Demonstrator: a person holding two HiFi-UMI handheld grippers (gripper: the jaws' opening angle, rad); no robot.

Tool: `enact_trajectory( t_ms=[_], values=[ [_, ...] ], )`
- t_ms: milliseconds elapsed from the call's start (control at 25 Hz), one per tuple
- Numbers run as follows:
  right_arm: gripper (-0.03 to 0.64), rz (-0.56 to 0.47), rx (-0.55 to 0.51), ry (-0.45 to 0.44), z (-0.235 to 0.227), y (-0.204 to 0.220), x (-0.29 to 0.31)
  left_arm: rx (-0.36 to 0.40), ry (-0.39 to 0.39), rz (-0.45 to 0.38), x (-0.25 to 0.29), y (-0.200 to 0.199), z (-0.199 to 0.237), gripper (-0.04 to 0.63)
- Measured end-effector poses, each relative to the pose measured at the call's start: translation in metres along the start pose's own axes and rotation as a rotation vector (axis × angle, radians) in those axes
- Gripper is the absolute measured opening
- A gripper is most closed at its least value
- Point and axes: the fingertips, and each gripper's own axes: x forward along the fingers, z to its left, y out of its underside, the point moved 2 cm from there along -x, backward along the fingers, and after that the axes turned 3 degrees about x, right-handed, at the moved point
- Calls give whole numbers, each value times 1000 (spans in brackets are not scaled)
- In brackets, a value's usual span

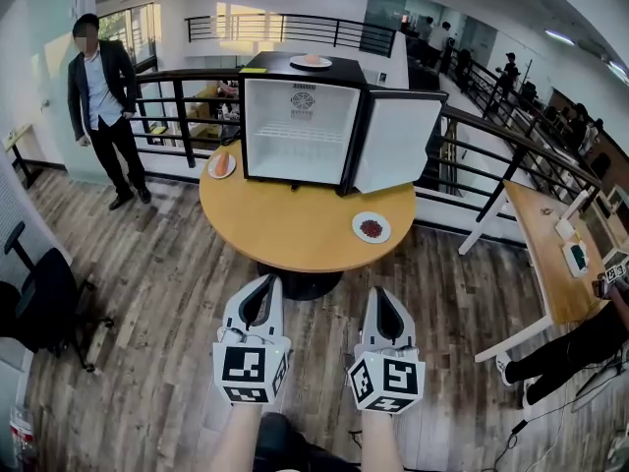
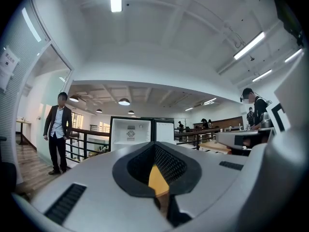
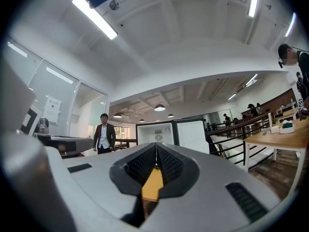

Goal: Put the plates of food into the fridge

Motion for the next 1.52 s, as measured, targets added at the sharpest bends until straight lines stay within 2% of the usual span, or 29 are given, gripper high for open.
enact_trajectory(
  t_ms=[360, 840, 1120, 1320, 1520],
  values=[
    [14, 21, 17, 17, -22, 12, 21, -11, -2, 25, 32, 13, 4, 6],
    [14, 22, 20, 51, -50, 17, 138, -19, 50, 47, 153, 27, 32, 6],
    [14, 15, 12, 85, -61, 7, 212, -25, 101, 44, 232, 21, 54, 6],
    [14, 10, 15, 121, -73, 8, 243, -20, 149, 41, 271, 20, 59, 6],
    [14, 46, 3, 155, -90, 23, 263, -49, 152, 89, 298, 42, 64, 6]
  ],
)
